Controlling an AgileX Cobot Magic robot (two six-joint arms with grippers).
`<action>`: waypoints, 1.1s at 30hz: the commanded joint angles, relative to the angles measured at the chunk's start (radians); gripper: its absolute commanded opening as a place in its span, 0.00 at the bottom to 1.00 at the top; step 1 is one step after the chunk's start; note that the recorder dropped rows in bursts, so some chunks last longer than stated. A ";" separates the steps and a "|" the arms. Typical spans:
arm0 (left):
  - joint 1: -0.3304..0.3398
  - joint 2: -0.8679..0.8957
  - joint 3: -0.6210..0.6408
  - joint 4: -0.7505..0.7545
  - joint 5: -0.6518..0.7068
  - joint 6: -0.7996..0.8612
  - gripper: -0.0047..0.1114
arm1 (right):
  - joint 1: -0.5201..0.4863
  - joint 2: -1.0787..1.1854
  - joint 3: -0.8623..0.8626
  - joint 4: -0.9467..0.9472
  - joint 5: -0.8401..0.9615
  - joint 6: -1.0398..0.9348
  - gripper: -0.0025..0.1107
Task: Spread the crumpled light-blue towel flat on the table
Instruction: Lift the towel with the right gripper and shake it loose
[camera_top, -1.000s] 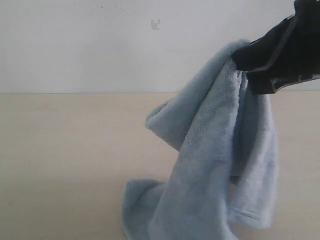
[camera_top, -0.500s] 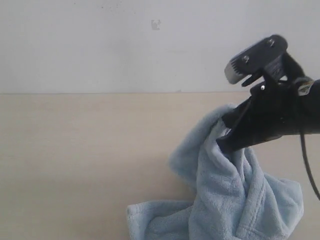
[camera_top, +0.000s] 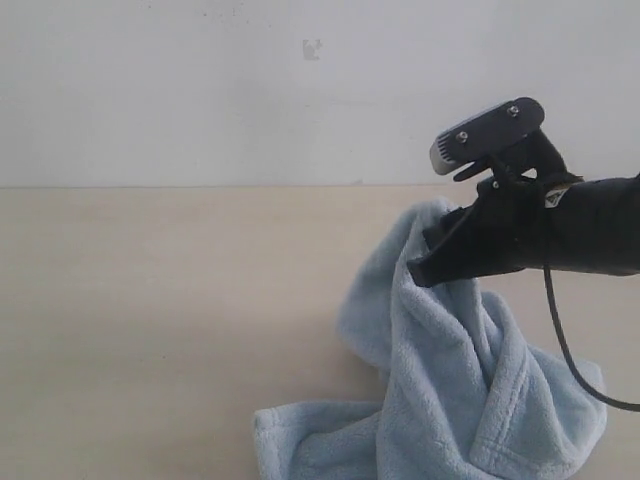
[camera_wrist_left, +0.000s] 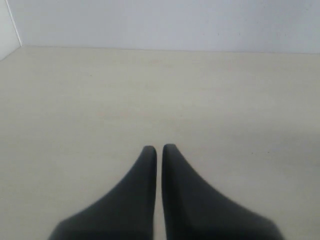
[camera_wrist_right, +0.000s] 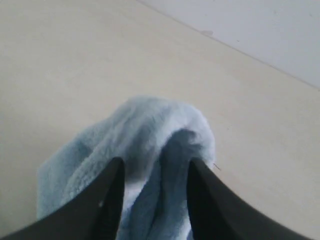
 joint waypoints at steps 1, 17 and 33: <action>0.001 -0.004 -0.001 0.001 -0.003 0.005 0.07 | 0.000 -0.002 0.003 0.119 -0.043 0.000 0.37; 0.001 -0.004 -0.001 0.001 -0.003 0.005 0.07 | 0.000 -0.120 0.003 0.117 -0.006 -0.149 0.95; 0.001 -0.004 -0.001 0.001 -0.003 0.005 0.07 | 0.000 -0.316 0.003 0.131 0.084 -0.022 0.75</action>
